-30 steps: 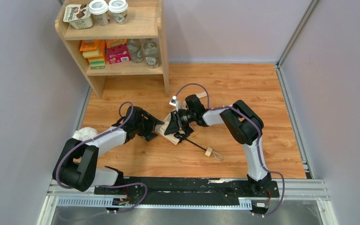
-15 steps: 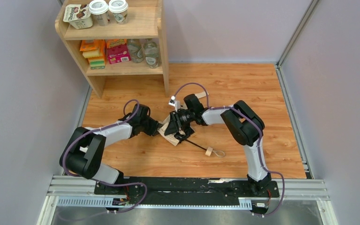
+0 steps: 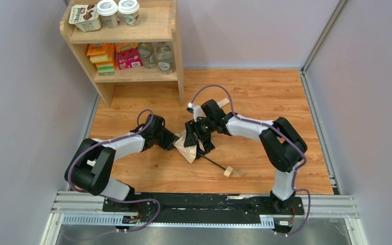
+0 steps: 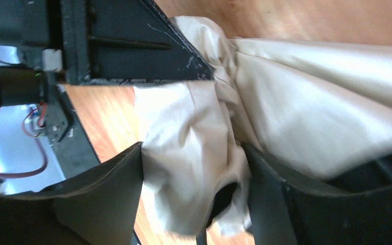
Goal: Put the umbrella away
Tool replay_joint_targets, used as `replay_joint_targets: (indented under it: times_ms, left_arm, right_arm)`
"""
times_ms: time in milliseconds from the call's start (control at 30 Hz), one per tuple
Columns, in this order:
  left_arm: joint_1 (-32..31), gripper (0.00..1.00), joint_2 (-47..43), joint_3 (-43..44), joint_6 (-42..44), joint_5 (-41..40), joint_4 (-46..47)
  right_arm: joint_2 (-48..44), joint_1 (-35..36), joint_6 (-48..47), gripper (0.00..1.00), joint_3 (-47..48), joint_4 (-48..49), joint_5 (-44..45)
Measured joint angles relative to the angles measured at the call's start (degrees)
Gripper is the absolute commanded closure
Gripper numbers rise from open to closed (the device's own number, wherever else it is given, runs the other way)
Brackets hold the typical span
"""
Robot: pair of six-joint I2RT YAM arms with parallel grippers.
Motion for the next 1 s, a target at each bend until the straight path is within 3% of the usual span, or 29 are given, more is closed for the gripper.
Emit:
replay_joint_targets:
  times_ms: [67,133,300,500,633,733,800,1000]
  left_arm:
    - [0.02,1.0,0.33,0.83,0.44,0.44,-1.73]
    - [0.09,1.0,0.7,1.68,0.76,0.76,-3.19]
    - [0.24,1.0,0.81,2.99,1.22,0.98,-6.88]
    - [0.28,1.0,0.39,3.32,1.22,1.14,-9.44]
    - [0.33,1.0,0.22,3.43,1.25,1.38,-10.47]
    - [0.37,1.0,0.22,3.82,1.4,1.42,-11.54]
    - [0.37,1.0,0.24,4.09,1.62,1.4,-12.04]
    - [0.37,1.0,0.76,4.85,3.08,1.07,-12.9]
  right_arm:
    - [-4.39,0.68,-2.16,0.2,-1.25,-2.08,4.5]
    - [-8.98,2.1,-5.46,0.02,-2.36,-3.43,10.62]
    - [-14.91,14.71,-14.64,0.0,-4.85,-1.46,29.03]
    - [-10.67,28.68,-23.54,0.02,-7.43,3.61,52.65]
    - [-3.98,29.92,-26.25,0.15,-7.04,6.32,62.69]
    - [-1.46,29.27,-26.25,0.38,-5.29,7.65,66.84]
    - [-0.85,28.37,-25.03,0.56,-5.03,7.54,66.1]
    - [-0.87,25.44,-20.2,0.86,-5.16,6.82,56.57]
